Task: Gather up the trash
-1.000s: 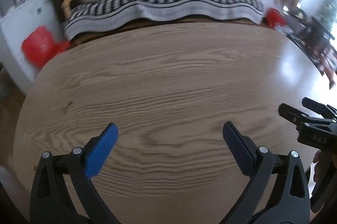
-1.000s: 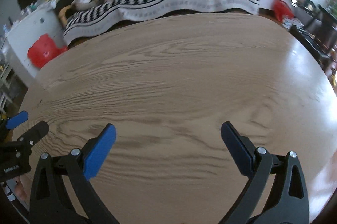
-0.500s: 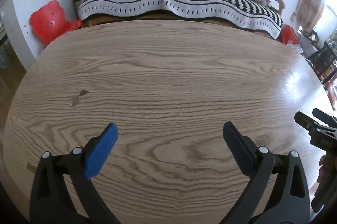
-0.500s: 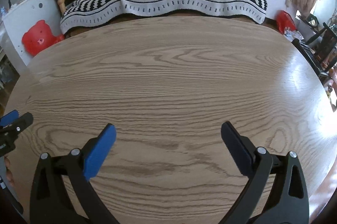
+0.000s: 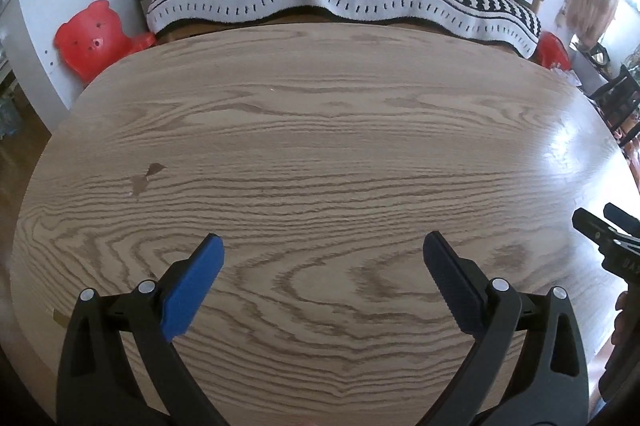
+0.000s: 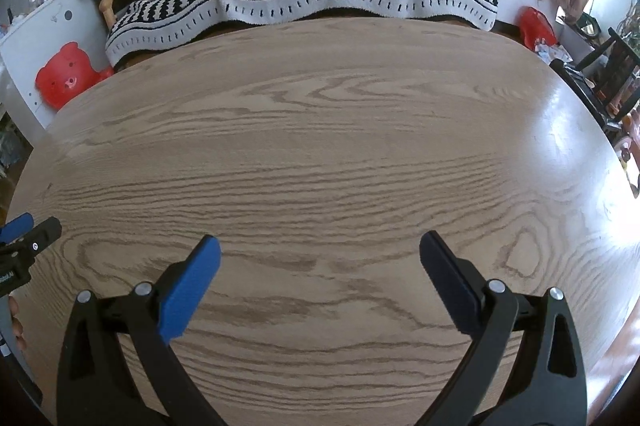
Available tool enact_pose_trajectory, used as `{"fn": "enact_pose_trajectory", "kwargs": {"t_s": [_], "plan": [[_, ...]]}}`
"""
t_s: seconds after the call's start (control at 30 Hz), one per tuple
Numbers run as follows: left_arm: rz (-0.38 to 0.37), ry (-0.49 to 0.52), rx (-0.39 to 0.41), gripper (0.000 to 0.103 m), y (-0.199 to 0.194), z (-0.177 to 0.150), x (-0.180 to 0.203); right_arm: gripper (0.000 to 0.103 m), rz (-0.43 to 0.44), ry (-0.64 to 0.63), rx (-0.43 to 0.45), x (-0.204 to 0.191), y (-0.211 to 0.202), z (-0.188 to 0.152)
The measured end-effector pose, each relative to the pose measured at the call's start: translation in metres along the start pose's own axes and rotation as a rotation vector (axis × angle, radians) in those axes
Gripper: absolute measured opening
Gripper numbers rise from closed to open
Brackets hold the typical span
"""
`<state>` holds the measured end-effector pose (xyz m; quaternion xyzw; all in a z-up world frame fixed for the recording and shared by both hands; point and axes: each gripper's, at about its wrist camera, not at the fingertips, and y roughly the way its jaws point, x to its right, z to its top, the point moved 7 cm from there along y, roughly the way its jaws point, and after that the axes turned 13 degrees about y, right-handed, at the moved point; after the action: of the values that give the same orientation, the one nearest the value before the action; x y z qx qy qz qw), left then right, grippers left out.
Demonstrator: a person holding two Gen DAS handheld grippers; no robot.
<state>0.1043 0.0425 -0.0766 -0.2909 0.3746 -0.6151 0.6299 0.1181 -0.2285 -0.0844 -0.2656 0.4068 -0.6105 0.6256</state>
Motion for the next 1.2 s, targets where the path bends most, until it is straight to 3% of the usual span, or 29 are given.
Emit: {"fn": "enact_pose_trajectory", "kwargs": {"t_s": [0.63,0.9,1.03,1.2], "plan": [[-0.035,-0.074,-0.015,0.097,0.002,-0.003,0.012,0.096,0.005,0.021,-0.004,0.024,-0.011,-0.006],[-0.017,-0.040,-0.022,0.097,0.002,-0.002,0.018,0.096,0.001,0.046,-0.004,0.032,-0.010,-0.007],[0.046,-0.011,-0.033,0.097,0.002,-0.002,0.018,0.096,-0.001,0.050,-0.002,0.035,-0.011,-0.007],[0.067,0.001,-0.045,0.097,0.003,-0.003,0.019,0.096,0.000,0.055,-0.003,0.037,-0.012,-0.007]]}}
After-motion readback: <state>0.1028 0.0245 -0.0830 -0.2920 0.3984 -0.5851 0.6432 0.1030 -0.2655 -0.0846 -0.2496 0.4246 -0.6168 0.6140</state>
